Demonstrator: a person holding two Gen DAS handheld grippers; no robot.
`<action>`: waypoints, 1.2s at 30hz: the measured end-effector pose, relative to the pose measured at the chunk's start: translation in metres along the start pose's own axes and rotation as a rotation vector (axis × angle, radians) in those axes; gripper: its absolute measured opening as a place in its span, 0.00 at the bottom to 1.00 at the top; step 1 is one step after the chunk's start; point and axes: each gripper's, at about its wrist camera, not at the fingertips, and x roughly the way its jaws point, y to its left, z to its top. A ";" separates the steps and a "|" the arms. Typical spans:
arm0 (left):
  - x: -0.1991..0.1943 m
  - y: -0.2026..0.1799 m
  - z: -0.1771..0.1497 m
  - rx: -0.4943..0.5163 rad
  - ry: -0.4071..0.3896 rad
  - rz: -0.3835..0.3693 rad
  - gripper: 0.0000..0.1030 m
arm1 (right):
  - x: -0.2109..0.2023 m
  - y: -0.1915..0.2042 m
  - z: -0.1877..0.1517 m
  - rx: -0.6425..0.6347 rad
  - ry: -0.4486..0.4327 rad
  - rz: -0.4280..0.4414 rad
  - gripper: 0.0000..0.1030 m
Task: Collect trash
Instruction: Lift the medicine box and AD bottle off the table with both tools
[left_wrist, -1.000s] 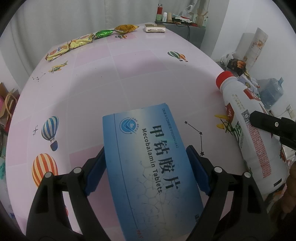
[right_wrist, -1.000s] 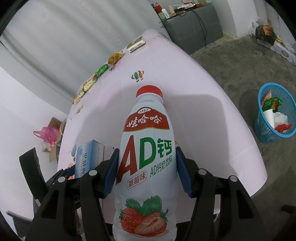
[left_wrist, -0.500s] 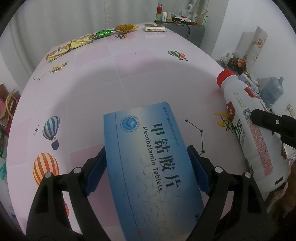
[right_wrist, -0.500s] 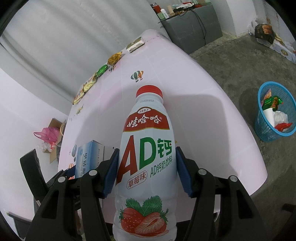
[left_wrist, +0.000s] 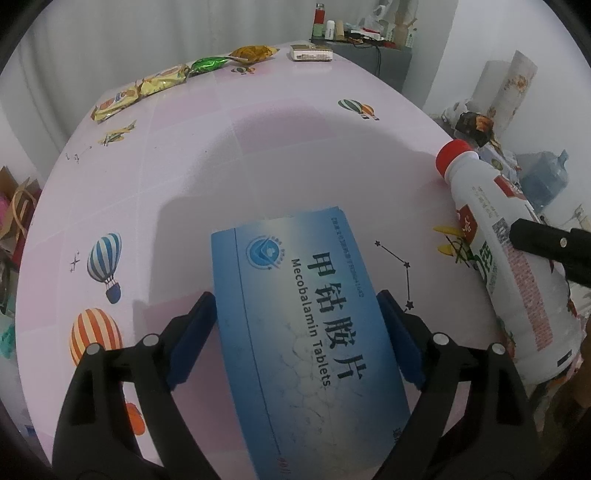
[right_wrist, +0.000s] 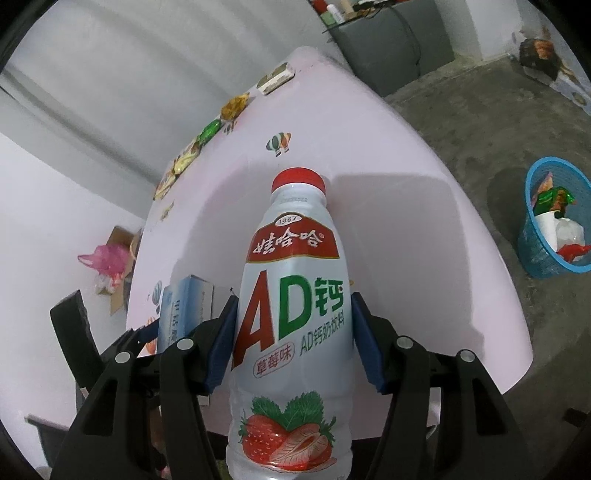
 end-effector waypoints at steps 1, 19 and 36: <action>0.000 0.000 0.000 0.002 0.000 0.000 0.80 | 0.001 0.000 0.002 -0.006 0.011 0.002 0.60; 0.004 -0.001 0.007 -0.016 0.005 -0.004 0.80 | 0.023 0.015 0.020 -0.101 0.133 -0.046 0.63; 0.003 -0.007 0.005 0.025 -0.006 0.029 0.75 | 0.027 0.017 0.020 -0.114 0.135 -0.064 0.57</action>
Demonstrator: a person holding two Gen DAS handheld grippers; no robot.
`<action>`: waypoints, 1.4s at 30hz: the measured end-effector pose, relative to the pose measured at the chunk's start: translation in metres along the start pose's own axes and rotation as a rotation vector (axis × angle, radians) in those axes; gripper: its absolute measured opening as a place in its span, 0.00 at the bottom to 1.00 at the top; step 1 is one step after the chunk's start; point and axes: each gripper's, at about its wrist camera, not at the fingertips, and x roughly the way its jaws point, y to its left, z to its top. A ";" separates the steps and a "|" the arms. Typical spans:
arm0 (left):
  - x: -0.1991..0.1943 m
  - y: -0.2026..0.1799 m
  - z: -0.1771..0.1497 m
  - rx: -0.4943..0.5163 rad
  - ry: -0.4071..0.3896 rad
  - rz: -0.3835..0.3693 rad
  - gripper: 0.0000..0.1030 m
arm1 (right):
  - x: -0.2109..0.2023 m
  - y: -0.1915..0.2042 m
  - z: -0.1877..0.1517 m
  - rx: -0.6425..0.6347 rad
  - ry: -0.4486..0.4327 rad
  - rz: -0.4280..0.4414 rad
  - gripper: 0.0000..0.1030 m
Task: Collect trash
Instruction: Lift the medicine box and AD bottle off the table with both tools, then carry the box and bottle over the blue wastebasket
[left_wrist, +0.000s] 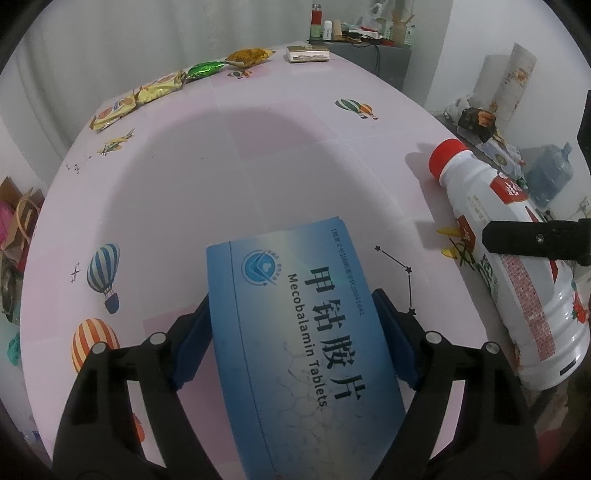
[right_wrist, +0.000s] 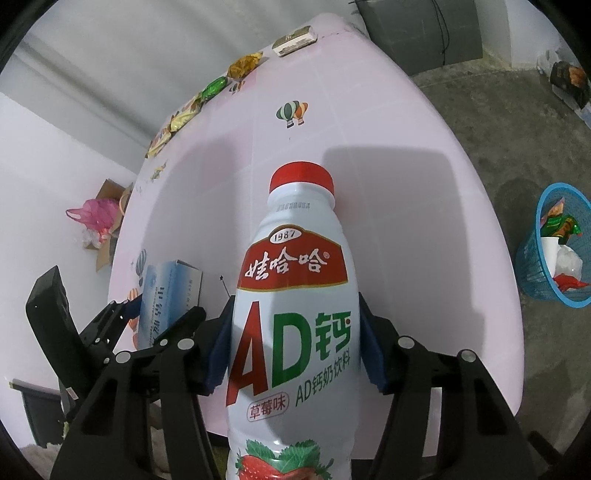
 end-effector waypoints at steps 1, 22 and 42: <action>0.000 -0.001 0.000 0.001 -0.001 0.000 0.75 | 0.000 0.001 0.000 -0.005 -0.003 -0.005 0.57; -0.012 -0.009 -0.001 0.034 -0.052 0.005 0.72 | -0.008 -0.010 -0.011 0.066 -0.049 0.061 0.55; -0.047 -0.044 0.034 0.117 -0.150 -0.120 0.71 | -0.069 -0.048 -0.034 0.245 -0.267 0.227 0.55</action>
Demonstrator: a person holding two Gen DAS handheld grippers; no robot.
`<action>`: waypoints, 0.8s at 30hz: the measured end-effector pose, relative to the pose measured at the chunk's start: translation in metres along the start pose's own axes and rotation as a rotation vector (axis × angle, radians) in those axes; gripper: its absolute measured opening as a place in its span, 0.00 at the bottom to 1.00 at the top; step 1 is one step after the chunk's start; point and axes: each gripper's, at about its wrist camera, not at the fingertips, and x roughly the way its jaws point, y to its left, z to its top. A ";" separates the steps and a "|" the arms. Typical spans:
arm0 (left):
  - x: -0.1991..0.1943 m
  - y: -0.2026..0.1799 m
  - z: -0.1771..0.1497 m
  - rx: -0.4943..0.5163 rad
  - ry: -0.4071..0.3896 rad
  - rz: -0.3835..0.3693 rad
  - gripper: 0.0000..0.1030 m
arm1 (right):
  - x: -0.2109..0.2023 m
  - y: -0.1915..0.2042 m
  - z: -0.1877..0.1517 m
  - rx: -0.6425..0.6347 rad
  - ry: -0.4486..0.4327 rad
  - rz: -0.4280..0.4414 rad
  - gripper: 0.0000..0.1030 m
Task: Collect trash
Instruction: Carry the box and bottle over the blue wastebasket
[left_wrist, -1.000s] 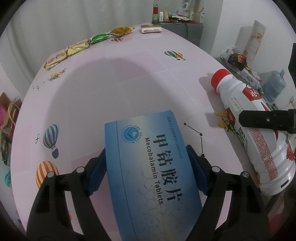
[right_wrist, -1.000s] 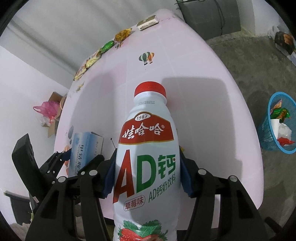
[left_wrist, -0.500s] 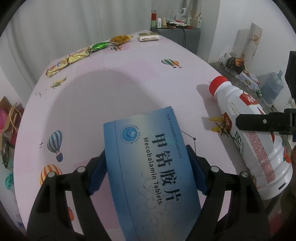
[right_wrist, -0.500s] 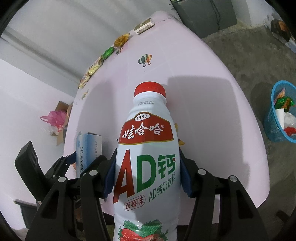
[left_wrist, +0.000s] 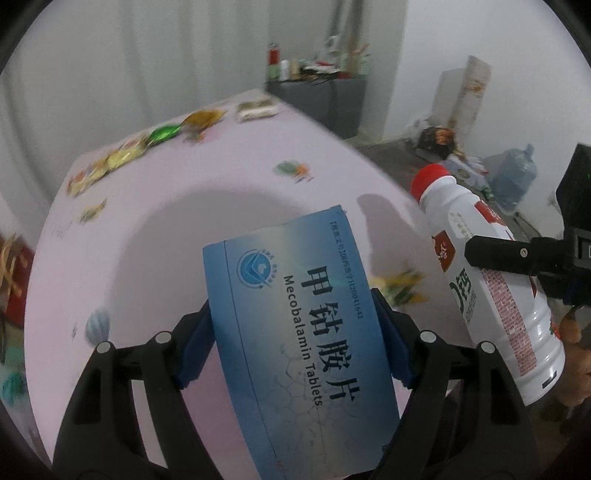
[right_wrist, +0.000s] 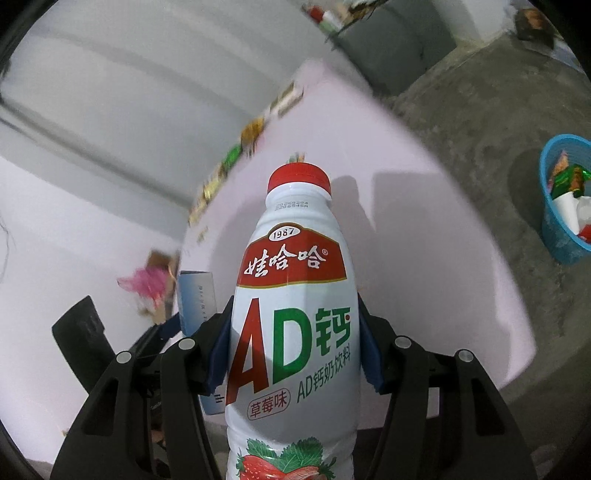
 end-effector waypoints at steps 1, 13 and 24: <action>0.000 -0.009 0.009 0.019 -0.005 -0.019 0.71 | -0.011 -0.006 0.002 0.014 -0.030 -0.001 0.55; 0.076 -0.211 0.117 0.294 0.106 -0.355 0.71 | -0.139 -0.168 0.020 0.330 -0.339 -0.217 0.55; 0.269 -0.369 0.132 0.311 0.430 -0.436 0.71 | -0.100 -0.342 0.085 0.518 -0.298 -0.294 0.55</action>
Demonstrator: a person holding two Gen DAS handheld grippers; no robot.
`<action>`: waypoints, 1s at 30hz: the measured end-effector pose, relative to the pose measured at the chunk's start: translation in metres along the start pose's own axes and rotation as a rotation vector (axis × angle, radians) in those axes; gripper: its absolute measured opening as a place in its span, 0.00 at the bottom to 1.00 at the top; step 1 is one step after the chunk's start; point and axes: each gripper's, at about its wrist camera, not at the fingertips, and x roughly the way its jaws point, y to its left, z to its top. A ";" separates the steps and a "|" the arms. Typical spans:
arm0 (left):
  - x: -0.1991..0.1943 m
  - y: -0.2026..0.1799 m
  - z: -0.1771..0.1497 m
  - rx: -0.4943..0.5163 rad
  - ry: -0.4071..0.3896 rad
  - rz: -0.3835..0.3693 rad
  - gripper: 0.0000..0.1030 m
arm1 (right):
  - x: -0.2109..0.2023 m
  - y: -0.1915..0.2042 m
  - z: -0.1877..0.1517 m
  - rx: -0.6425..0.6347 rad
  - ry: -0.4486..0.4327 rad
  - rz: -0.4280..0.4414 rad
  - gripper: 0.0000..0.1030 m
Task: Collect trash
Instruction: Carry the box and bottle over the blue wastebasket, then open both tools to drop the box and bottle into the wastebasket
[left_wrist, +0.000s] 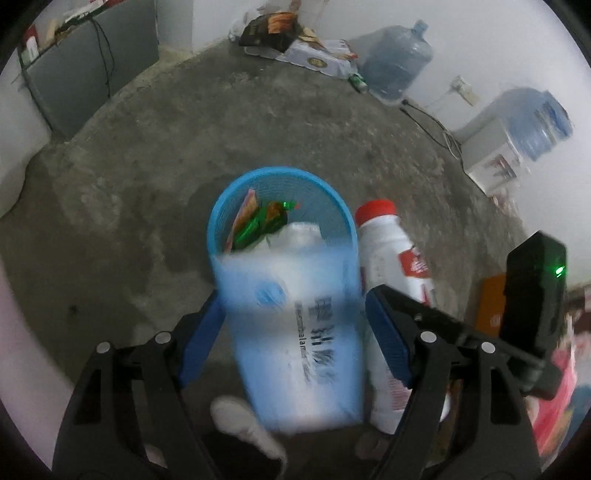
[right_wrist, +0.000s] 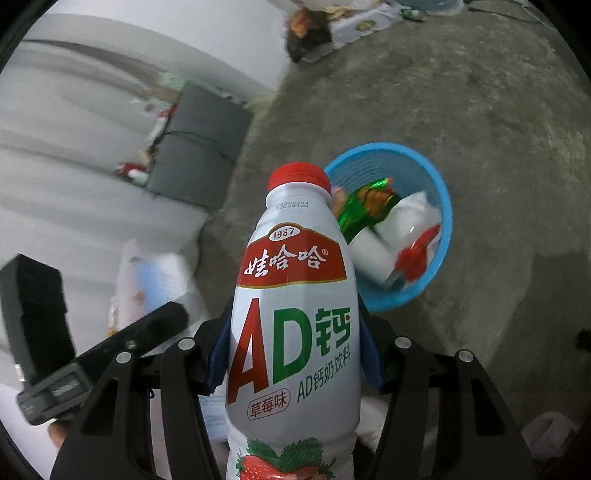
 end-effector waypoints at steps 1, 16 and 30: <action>0.012 0.000 0.011 -0.011 -0.016 -0.003 0.78 | 0.016 -0.010 0.013 0.005 0.008 -0.008 0.55; 0.012 0.031 0.024 -0.141 -0.073 -0.038 0.84 | 0.048 -0.068 0.032 0.039 -0.082 -0.180 0.65; -0.172 0.068 -0.078 -0.065 -0.276 -0.040 0.84 | 0.051 0.002 -0.102 -0.132 0.061 -0.018 0.65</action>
